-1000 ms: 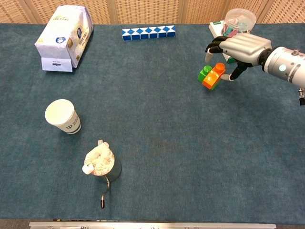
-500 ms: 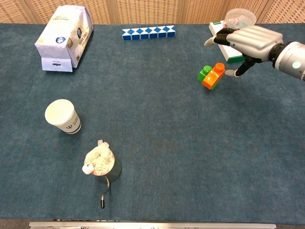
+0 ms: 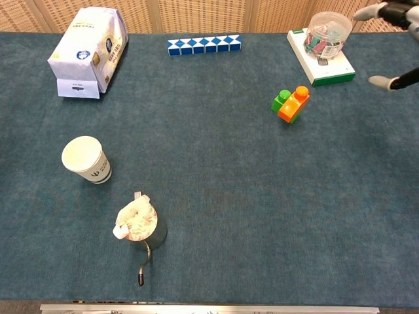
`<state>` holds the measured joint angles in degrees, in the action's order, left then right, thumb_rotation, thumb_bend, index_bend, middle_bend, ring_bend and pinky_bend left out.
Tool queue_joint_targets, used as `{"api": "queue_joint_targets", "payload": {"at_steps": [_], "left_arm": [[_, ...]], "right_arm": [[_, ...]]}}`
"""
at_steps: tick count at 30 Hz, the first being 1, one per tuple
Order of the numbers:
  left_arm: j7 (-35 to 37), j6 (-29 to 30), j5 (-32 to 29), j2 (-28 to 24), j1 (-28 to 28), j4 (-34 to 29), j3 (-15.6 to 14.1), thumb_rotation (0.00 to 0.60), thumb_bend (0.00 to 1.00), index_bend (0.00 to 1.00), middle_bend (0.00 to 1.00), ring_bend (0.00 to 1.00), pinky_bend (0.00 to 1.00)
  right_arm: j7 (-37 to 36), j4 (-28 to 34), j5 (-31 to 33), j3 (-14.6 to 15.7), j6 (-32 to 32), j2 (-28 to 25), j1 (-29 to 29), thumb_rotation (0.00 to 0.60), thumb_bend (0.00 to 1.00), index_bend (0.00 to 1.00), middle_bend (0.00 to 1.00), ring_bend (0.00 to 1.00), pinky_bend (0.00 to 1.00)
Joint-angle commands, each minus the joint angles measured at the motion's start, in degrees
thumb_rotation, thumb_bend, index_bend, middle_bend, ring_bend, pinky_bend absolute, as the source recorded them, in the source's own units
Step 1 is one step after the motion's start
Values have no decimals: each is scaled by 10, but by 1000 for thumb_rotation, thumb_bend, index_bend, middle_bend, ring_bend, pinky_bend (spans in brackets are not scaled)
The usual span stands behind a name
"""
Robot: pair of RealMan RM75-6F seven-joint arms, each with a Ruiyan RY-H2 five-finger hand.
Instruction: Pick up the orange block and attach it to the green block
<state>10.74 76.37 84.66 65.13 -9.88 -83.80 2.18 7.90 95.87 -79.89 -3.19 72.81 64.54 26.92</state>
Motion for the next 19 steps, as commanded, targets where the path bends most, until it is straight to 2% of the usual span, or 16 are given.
{"api": "queue_joint_targets", "payload": {"at_steps": [1,6,9,19], "left_arm": [[5,28,21,10,3,8,0,600,575,580,509,397,606],[0,52,41,7,9,-1,-6,600,575,581,509,397,606],[-2,56,45,5,10,-7,-8,600,575,581,509,397,606],[-19,39,39,2,5,-21,-13,600,575,581,508,397,606]], "right_arm": [[-8,27,-23,8,90,-21,-64,600,202,140,190,52,213],[-10,13,-43,18,157,-18,-118,600,202,166,194,52,213],[-25,8,-46,20,178,-12,-138,600,202,175,194,52,213],[-96,-40,-49,19,175,0,-165,600,202,178,194,52,213]]}}
